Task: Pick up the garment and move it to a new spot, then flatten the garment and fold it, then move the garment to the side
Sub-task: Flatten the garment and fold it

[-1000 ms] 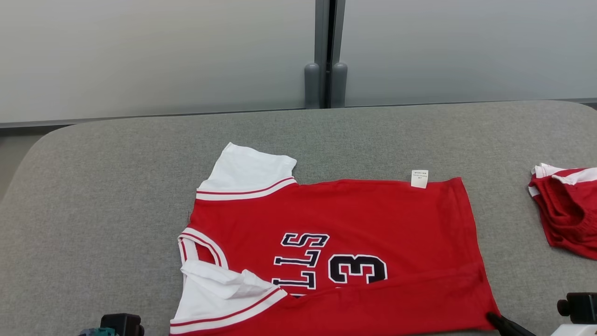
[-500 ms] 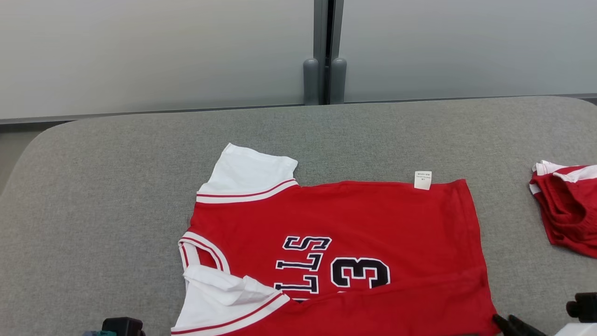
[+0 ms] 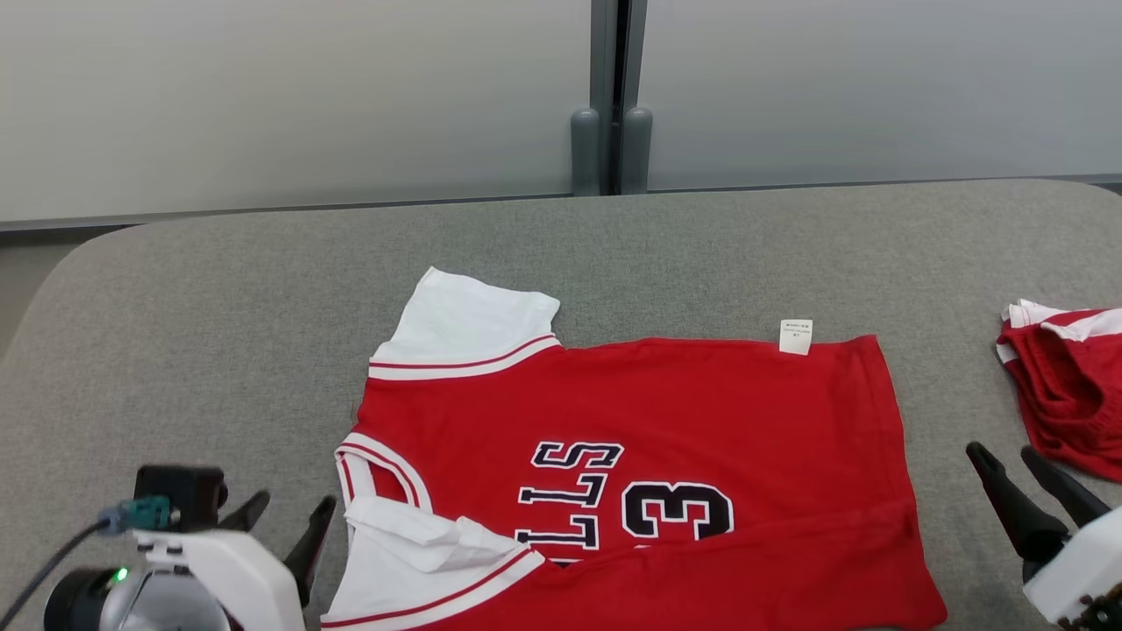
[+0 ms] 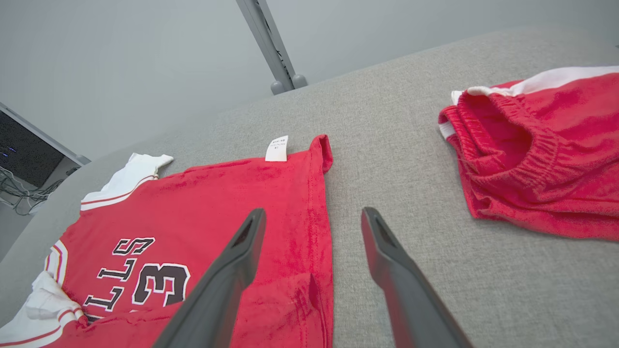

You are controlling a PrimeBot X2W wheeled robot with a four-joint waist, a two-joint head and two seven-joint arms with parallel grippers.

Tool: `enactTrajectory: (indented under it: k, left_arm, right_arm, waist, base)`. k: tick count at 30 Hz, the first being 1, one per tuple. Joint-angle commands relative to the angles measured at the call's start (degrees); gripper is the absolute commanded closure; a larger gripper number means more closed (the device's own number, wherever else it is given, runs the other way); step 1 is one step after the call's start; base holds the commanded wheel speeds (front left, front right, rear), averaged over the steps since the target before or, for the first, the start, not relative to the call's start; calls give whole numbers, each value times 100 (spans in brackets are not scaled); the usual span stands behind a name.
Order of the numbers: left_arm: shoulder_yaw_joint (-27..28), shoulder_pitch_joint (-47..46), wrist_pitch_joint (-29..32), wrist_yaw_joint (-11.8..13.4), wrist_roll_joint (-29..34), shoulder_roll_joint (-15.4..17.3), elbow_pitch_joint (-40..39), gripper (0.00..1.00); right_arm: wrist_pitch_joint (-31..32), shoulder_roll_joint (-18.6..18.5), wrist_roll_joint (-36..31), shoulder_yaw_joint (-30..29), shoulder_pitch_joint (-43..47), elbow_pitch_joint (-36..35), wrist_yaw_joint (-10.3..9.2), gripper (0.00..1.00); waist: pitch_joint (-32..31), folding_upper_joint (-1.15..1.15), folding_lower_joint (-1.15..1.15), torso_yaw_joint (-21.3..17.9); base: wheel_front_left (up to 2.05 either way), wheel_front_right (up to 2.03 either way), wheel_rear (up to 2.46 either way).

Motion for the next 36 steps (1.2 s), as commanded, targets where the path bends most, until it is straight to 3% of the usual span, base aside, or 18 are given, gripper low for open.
enactTrajectory:
  k: [1, 6, 10, 16, 17, 25, 36]
  left_arm:
    - [86, -250, -11, -68, 30, -68, -22, 0]
    - [4, -1130, 412, -466, 361, -72, 380, 0]
    - [-22, -1992, 858, -925, 522, -224, 839, 0]
    - [-85, -3227, 1645, -1714, 405, -701, 1760, 0]
    - [-85, -3227, 1645, -1714, 405, -701, 1760, 0]
    - [-250, -4486, 2606, -2566, 251, -1357, 3287, 0]
    - [-349, -5338, 3021, -3078, 289, -1711, 4622, 0]
  right_arm:
    - [7, 124, -70, -61, -183, 17, 11, 0]
    - [295, 464, -463, -192, -1085, 341, 11, 0]
    - [511, 667, -593, -274, -1879, 811, 10, 0]
    - [1026, 771, -606, -88, -2995, 1566, 8, 0]
    - [1026, 771, -606, -88, -2995, 1566, 8, 0]
    - [1859, 862, -534, 431, -4088, 2353, 7, 0]
    - [1781, 921, -224, 960, -4519, 2246, 7, 0]
  waist:
    - [69, 0, 0, -16]
    - [437, 0, 0, -135]
    - [797, 0, 0, -159]
    - [1333, 0, 0, -212]
    - [1333, 0, 0, -212]
    - [1783, 0, 0, -380]
    - [2376, 0, 0, -698]
  base:
    - [0, 0, 0]
    - [0, 0, 0]
    - [0, 0, 0]
    - [0, 0, 0]
    - [0, 0, 0]
    - [0, 0, 0]
    - [0, 0, 0]
